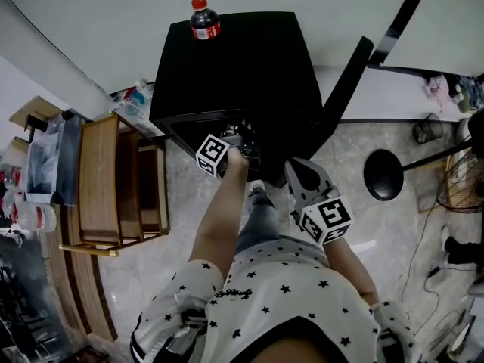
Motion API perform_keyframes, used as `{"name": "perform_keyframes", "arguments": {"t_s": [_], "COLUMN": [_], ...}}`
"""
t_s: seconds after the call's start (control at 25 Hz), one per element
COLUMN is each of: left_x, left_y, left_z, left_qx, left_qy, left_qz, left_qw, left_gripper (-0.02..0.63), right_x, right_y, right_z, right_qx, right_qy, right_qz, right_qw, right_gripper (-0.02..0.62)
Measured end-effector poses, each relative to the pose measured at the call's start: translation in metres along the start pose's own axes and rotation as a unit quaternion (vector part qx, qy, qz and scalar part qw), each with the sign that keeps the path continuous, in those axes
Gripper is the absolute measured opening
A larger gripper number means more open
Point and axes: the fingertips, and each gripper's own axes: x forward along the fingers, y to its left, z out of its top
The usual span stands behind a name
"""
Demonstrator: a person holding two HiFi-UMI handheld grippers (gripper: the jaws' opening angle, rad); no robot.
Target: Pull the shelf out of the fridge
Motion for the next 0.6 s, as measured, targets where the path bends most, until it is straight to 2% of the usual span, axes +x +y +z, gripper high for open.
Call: {"name": "perform_keyframes", "arguments": {"t_s": [0.6], "left_x": [-0.038], "left_y": [-0.002], "left_z": [-0.009], "left_qx": [-0.015], "left_qy": [-0.004], "left_qz": [-0.001], "left_qw": [0.9999], "left_gripper": [0.031], "right_x": [-0.019], "right_y": [0.022], "right_z": [-0.002], "right_qx": [-0.008], "right_qy": [-0.007], "right_qz": [0.012], "right_qw": [1.000], "right_gripper": [-0.006]}}
